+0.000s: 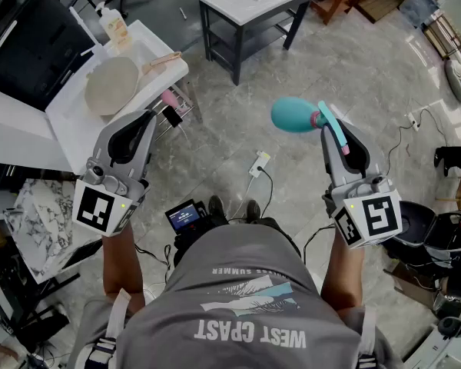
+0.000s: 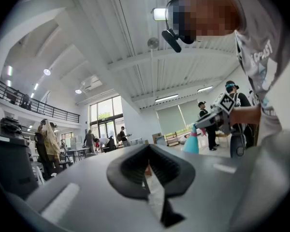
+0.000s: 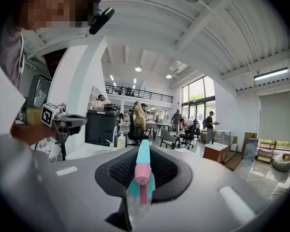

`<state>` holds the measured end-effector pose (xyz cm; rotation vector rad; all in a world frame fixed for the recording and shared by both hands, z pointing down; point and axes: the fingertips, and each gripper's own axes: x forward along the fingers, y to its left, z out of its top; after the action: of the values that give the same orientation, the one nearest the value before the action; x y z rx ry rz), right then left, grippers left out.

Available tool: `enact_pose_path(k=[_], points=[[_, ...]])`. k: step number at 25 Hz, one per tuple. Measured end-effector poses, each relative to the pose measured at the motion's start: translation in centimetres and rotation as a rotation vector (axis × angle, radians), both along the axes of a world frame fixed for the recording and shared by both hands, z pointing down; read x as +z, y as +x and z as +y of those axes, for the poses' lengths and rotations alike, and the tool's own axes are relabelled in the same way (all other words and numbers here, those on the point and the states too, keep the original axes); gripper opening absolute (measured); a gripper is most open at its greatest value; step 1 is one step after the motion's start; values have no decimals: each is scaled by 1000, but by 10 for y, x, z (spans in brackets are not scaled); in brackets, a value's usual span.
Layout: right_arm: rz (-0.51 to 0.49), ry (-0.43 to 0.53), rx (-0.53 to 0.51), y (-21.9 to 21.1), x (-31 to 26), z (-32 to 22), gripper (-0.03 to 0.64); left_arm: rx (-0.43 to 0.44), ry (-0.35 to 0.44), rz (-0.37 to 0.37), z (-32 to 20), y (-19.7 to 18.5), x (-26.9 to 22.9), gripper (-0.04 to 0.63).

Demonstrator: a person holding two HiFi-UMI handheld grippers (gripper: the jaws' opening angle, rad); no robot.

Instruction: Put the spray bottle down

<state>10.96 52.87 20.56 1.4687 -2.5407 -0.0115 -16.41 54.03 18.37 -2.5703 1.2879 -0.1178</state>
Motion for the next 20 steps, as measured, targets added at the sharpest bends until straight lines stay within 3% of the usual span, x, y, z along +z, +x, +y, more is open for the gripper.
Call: enact_pose_path(k=[20], points=[[-33,-27,28,-19,13,-17,67,50,-27,8,-25,-11,18,2]])
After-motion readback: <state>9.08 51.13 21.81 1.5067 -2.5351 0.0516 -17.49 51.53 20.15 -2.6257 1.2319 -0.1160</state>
